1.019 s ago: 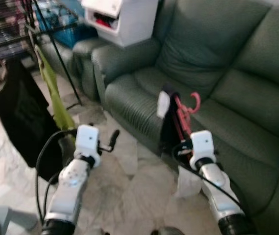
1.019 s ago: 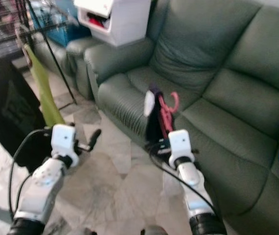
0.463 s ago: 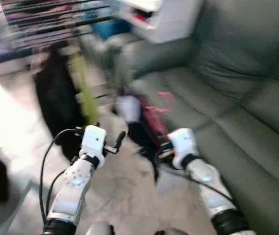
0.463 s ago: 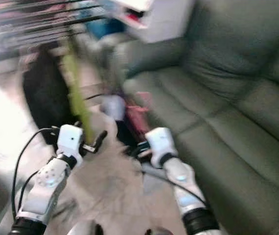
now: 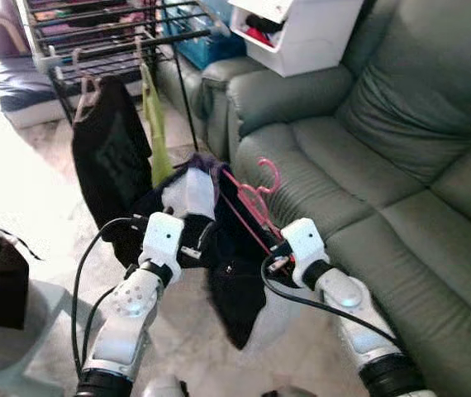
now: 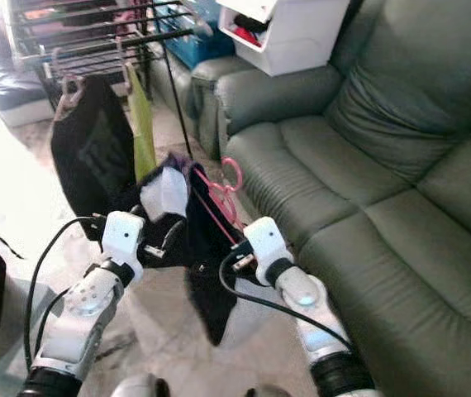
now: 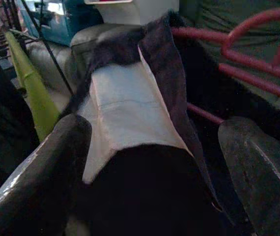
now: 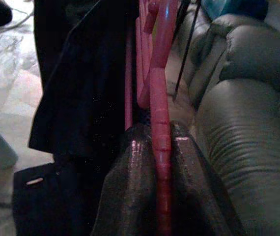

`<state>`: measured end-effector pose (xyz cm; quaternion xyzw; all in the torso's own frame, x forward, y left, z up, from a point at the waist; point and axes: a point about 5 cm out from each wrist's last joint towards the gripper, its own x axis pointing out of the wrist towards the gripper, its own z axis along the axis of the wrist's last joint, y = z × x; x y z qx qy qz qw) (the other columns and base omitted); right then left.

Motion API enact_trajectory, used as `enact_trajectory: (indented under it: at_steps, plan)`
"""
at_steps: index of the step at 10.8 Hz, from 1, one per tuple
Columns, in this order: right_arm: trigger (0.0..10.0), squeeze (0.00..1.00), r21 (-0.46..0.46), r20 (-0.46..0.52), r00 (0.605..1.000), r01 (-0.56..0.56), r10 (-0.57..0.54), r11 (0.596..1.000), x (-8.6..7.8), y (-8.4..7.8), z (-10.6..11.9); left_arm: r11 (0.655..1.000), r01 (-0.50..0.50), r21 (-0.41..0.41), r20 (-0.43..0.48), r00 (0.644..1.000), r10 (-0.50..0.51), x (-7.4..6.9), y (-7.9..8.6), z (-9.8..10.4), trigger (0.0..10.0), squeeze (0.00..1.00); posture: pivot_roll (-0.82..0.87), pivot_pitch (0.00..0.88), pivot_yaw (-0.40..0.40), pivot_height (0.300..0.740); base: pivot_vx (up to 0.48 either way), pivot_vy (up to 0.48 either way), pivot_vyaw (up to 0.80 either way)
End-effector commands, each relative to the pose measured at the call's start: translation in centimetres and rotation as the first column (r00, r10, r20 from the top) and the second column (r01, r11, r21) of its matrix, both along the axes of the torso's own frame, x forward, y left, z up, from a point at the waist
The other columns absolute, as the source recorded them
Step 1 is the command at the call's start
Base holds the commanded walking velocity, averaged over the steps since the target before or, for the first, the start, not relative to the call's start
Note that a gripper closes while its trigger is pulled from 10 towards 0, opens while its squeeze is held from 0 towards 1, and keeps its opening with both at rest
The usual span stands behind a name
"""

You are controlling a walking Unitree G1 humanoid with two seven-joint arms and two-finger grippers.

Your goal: Hang hanger

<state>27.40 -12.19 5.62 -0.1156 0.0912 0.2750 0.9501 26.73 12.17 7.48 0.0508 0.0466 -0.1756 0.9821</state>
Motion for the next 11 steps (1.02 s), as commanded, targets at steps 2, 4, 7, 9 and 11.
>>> enact_trajectory:
  at_steps: [2, 4, 7, 9, 11]
  plan:
    - [10.0, 0.0, 0.019, 0.042, 0.997, -0.068, 0.067, 0.998, 0.4, 0.9, 1.4, 0.998, 0.041, -0.048, 0.025, 0.999, -0.04, 0.8, -0.6, 1.2, 10.0, 0.0, -0.03, 0.0, -0.009, 0.74, 0.0, 0.0, 0.0]
    - [10.0, 0.0, 0.018, 0.042, 0.988, -0.147, 0.146, 0.989, 0.4, 2.0, 1.7, 0.994, 0.077, -0.072, 0.029, 0.997, -0.075, 1.0, -1.5, 1.5, 10.0, 0.0, -0.03, 0.0, -0.008, 0.74, 0.0, 0.0, 0.0]
    - [10.0, 0.0, 0.094, 0.055, 0.959, -0.283, 0.279, 0.954, -0.4, 3.6, 3.8, 0.994, 0.088, -0.058, 0.043, 0.995, -0.086, 1.6, -2.2, 1.5, 10.0, 0.0, -0.04, 0.0, -0.011, 0.74, 0.0, 0.0, 0.0]
    - [10.0, 0.0, 0.114, 0.048, 0.929, -0.37, 0.367, 0.922, -1.2, 3.6, 5.0, 0.998, 0.055, -0.021, 0.062, 0.997, -0.054, 2.5, -1.7, 1.7, 10.0, 0.0, -0.05, 0.0, -0.01, 0.74, 0.0, 0.0, 0.0]
    - [10.0, 0.0, 0.131, 0.015, 0.888, -0.456, 0.459, 0.88, -2.5, 3.0, 6.1, 1.0, -0.006, 0.026, 0.073, 0.997, 0.004, 3.4, -0.5, 1.7, 10.0, 0.0, -0.06, 0.0, -0.006, 0.74, 0.0, 0.0, 0.0]
